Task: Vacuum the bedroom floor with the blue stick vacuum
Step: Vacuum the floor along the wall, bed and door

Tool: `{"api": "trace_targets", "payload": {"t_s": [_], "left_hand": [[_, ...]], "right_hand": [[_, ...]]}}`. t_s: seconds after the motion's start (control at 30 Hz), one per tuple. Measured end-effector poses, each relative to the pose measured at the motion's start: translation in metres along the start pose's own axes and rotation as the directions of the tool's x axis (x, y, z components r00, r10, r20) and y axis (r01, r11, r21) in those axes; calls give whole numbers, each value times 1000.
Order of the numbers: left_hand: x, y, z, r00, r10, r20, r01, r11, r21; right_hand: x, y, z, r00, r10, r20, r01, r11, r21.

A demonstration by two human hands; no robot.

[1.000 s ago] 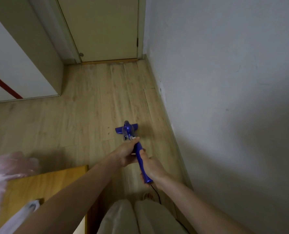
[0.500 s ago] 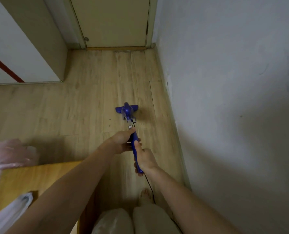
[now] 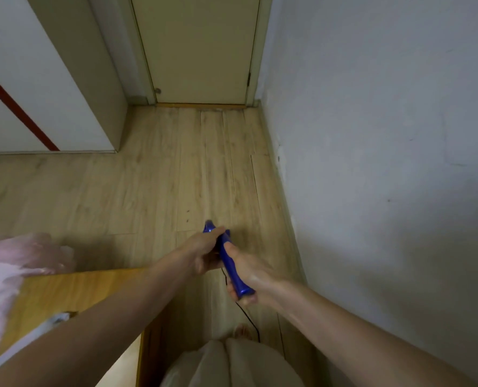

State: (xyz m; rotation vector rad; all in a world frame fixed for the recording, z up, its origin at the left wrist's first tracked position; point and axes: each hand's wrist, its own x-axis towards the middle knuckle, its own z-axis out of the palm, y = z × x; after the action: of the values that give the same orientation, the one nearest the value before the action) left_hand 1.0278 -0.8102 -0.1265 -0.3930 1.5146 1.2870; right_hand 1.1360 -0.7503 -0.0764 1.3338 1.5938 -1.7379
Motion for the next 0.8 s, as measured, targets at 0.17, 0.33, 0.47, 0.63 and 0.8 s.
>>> {"api": "trace_targets", "payload": {"t_s": [0.17,0.33,0.47,0.63,0.8], "left_hand": [[-38,-27,-17,999,-19,-26,19,1000,-6],[-42,-38,-32,999,-35,13,36,998,-44],[-23,-34,-34,1000,-15,3,15,998,-54],[13,-23,-34,997,6,-71,-10,998,-57],[47,-1,-43,993,-1,-120,-10,996,-89]], "right_hand": [[-18,27,14,999,7,52,-6,1000,-12],[-16,48,36,999,12,48,-14,999,38],[7,49,40,999,-21,33,21,1000,14],[47,36,43,999,-29,31,27,999,46],[97,19,53,994,-98,48,99,995,-23]]}}
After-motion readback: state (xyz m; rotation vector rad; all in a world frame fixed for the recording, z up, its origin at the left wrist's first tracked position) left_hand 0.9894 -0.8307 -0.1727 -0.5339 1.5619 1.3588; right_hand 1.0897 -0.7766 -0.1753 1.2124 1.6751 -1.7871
